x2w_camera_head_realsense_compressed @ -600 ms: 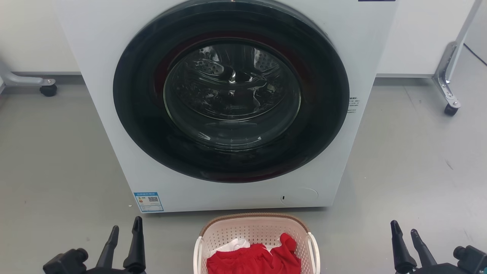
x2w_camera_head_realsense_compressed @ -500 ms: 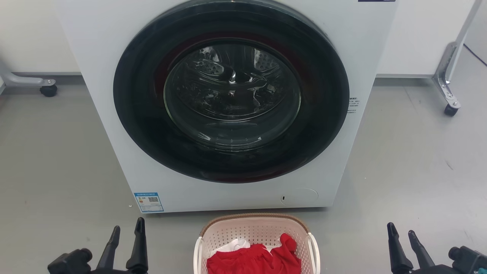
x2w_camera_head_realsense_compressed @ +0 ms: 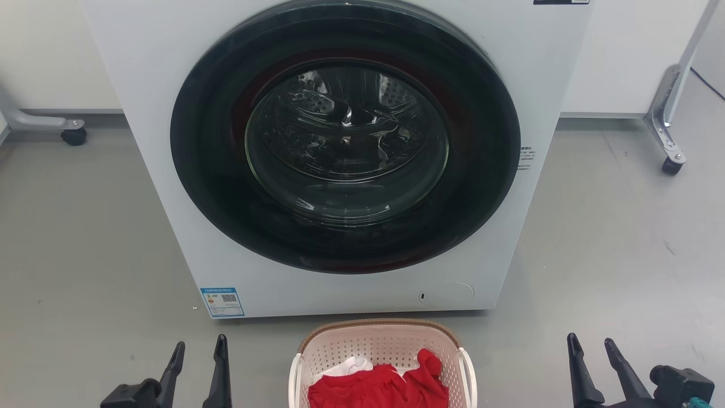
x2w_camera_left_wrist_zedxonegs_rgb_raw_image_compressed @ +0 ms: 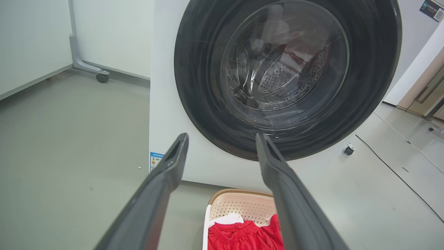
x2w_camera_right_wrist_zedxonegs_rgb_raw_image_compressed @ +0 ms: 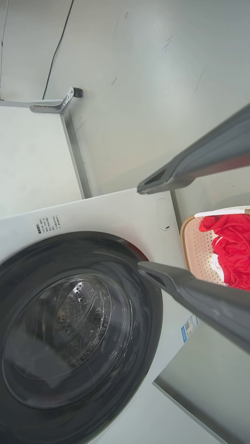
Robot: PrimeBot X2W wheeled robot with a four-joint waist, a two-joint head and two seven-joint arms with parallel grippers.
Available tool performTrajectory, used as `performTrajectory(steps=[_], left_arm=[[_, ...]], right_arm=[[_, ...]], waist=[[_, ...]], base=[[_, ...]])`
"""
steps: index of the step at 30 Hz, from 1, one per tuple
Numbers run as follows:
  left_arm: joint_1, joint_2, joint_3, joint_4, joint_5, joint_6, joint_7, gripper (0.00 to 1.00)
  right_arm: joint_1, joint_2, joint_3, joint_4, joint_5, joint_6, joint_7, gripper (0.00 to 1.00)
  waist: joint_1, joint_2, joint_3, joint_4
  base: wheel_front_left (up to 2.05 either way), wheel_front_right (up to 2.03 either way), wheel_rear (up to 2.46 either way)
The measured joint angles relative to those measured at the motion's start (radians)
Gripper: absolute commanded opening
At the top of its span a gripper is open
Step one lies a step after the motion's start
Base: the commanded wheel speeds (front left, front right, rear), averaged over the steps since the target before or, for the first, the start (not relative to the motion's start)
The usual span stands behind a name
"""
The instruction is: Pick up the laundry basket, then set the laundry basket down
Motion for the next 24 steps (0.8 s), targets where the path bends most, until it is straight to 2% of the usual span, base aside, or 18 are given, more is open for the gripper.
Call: performTrajectory(steps=[17, 24], left_arm=[[0.004, 0.002, -0.032, 0.040, 0.207, 0.043, -0.062, 1.00], [0.005, -0.001, -0.030, 0.059, 0.209, 0.050, -0.062, 1.00]], right_arm=[[-0.005, -0.023, 0.053, 0.026, -0.194, -0.035, -0.062, 1.00], [-0.005, -0.023, 0.047, 0.035, -0.205, -0.036, -0.062, 1.00]], waist=[[0.0000, 0.0000, -0.006, 0.000], [0.0000, 0.0000, -0.007, 0.001]], base=[[0.00, 0.00, 0.00], [0.00, 0.00, 0.00]])
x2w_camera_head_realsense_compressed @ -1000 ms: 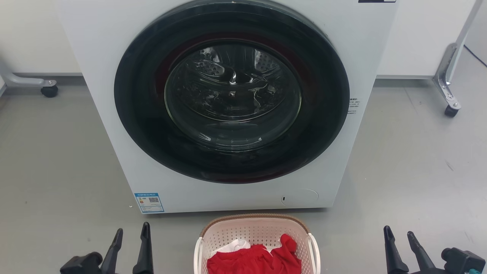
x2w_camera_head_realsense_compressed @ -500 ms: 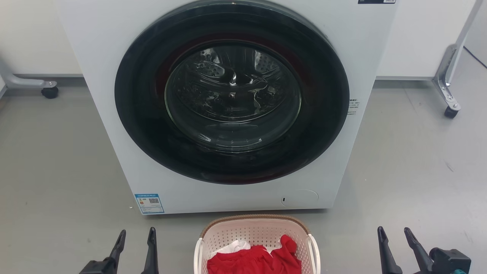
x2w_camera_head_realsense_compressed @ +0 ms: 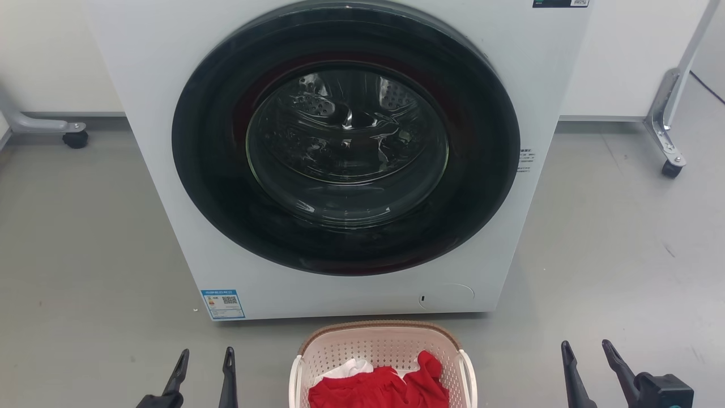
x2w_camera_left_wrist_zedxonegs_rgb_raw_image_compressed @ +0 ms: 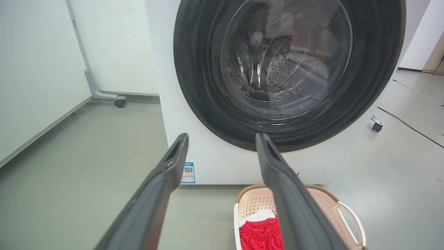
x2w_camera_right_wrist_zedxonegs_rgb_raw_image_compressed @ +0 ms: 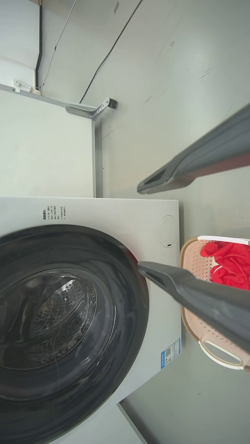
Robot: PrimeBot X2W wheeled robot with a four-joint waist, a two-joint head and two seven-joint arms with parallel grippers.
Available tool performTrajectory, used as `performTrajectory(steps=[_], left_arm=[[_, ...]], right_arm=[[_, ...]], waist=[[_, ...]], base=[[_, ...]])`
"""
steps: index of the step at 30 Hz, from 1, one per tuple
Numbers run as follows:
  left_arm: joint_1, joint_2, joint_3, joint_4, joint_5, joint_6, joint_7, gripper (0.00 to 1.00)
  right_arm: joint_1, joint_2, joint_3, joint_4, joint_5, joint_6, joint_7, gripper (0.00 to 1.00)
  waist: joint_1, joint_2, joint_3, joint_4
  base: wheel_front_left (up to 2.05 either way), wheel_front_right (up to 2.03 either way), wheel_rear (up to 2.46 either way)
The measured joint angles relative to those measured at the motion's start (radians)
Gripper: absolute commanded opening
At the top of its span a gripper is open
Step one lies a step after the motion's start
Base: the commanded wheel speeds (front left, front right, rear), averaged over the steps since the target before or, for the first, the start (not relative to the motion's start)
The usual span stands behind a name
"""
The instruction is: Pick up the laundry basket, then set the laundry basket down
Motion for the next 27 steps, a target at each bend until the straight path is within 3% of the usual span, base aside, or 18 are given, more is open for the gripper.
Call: performTrajectory(steps=[16, 27], left_arm=[[0.002, -0.011, 0.006, 0.016, 0.003, 0.000, 0.000, 1.00], [-0.004, -0.017, 0.008, -0.002, 0.005, 0.000, 0.000, 1.00]], right_arm=[[0.001, 0.002, -0.010, 0.010, 0.000, 0.001, 0.000, 1.00], [-0.010, 0.002, -0.018, -0.016, -0.002, 0.002, 0.000, 1.00]], waist=[[0.0000, 0.0000, 0.010, 0.000], [0.0000, 0.0000, 0.087, -0.001]], base=[[0.00, 0.00, 0.00], [0.00, 0.00, 0.00]])
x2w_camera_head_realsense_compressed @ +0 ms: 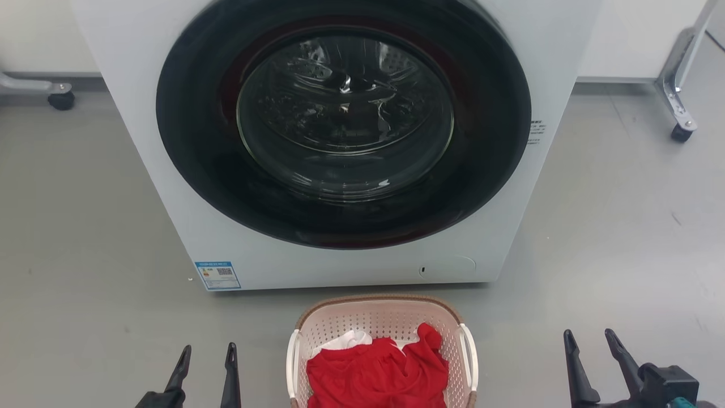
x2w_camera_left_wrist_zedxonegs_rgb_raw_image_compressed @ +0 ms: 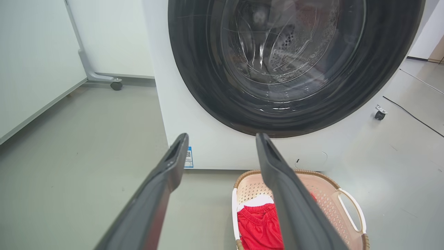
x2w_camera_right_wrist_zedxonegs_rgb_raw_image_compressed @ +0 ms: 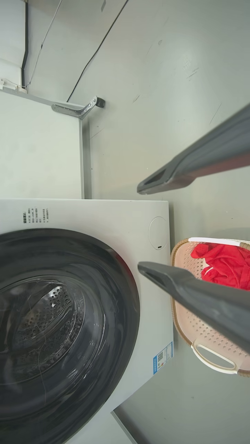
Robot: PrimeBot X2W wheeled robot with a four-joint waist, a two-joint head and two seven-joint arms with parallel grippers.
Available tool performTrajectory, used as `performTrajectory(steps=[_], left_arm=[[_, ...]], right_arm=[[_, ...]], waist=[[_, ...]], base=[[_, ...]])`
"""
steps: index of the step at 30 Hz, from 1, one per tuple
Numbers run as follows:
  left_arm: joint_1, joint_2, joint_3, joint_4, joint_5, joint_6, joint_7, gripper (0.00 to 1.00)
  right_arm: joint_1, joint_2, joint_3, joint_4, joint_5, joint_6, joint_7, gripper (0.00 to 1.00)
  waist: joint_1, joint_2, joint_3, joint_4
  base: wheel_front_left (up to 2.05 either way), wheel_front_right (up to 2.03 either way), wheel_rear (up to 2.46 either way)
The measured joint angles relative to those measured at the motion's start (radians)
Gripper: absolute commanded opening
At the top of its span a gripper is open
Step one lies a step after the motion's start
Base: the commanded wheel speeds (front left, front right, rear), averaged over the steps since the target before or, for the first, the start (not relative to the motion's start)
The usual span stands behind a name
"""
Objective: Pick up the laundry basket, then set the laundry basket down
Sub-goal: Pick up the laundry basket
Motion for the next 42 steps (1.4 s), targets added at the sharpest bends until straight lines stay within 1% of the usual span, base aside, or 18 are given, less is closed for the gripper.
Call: performTrajectory(steps=[10, 24, 28, 33, 35, 42], left_arm=[[-0.064, -0.006, 0.004, -0.009, 0.002, 0.000, 0.000, 1.00], [-0.209, -0.026, -0.008, -0.004, 0.008, -0.001, 0.000, 1.00], [-0.249, -0.031, -0.011, 0.010, 0.008, -0.010, 0.000, 1.00], [-0.309, -0.035, -0.012, 0.049, 0.007, -0.019, -0.002, 1.00], [-0.330, -0.035, -0.012, 0.072, 0.006, -0.027, 0.005, 1.00], [-0.403, -0.037, -0.024, 0.181, -0.002, -0.055, 0.057, 1.00]], right_arm=[[-0.075, 0.000, -0.009, -0.011, -0.001, 0.005, 0.000, 1.00], [-0.190, 0.007, -0.013, -0.010, -0.009, 0.008, 0.000, 1.00], [-0.225, 0.015, -0.008, -0.003, -0.010, 0.015, 0.000, 1.00], [-0.279, 0.030, -0.001, 0.022, -0.010, 0.020, 0.000, 1.00], [-0.299, 0.040, 0.005, 0.041, -0.009, 0.026, 0.002, 1.00], [-0.374, 0.067, 0.025, 0.129, -0.008, 0.039, 0.029, 1.00]], waist=[[0.0001, 0.0000, 0.103, -0.002], [0.0002, 0.0001, 0.292, -0.008], [0.0003, 0.0001, 0.350, -0.009], [0.0003, 0.0002, 0.422, -0.011], [0.0003, 0.0002, 0.449, -0.011], [0.0002, 0.0001, 0.529, -0.018]], base=[[0.00, 0.00, 0.00], [0.00, 0.00, 0.00], [0.00, 0.00, 0.00], [0.00, 0.00, 0.00], [0.00, 0.00, 0.00], [0.00, 0.00, 0.00]])
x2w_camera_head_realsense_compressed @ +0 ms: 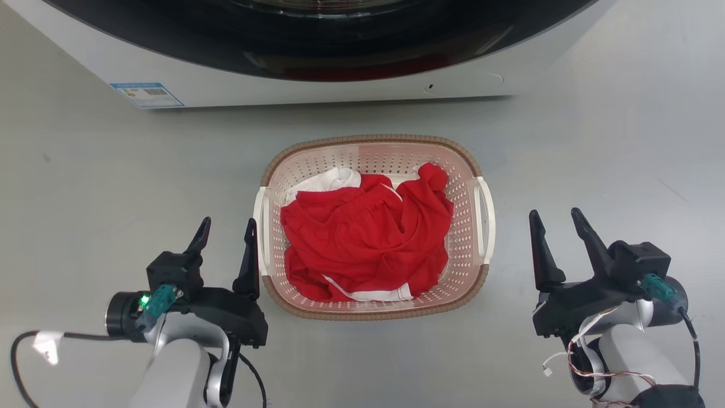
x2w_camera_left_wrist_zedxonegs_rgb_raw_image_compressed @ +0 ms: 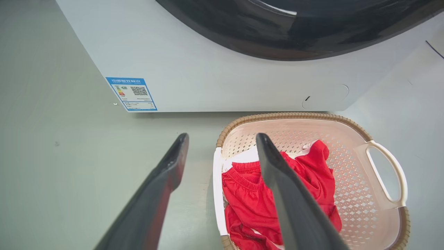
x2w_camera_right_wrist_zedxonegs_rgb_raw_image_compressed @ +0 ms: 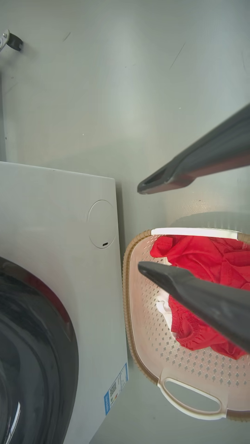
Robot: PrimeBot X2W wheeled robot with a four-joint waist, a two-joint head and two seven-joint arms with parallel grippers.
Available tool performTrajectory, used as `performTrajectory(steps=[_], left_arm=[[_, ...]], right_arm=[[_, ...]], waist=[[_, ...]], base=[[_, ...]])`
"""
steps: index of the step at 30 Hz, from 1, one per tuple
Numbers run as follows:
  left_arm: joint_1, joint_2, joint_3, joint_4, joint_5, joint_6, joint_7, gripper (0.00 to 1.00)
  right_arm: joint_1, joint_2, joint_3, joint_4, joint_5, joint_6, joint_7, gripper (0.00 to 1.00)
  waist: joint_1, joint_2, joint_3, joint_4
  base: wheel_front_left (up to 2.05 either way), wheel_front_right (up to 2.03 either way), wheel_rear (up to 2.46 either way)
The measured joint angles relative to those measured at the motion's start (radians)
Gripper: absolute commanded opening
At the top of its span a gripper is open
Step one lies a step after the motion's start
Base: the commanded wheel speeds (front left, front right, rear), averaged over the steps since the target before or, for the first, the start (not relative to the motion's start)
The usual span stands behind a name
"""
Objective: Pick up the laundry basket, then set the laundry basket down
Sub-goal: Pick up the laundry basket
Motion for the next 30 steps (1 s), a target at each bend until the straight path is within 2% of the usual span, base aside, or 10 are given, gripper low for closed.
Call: performTrajectory(steps=[15, 30], left_arm=[[-0.167, -0.012, -0.035, 0.254, -0.010, -0.067, 0.128, 1.00], [-0.317, 0.005, -0.002, 0.430, -0.050, -0.100, 0.230, 1.00]], right_arm=[[-0.159, 0.051, 0.061, 0.215, -0.010, 0.033, 0.073, 1.00], [-0.339, 0.089, 0.116, 0.365, -0.021, 0.052, 0.132, 1.00]], waist=[[-0.0001, -0.0001, 0.098, -0.028], [-0.0001, -0.0001, 0.197, -0.046]], base=[[0.00, 0.00, 0.00], [0.00, 0.00, 0.00]])
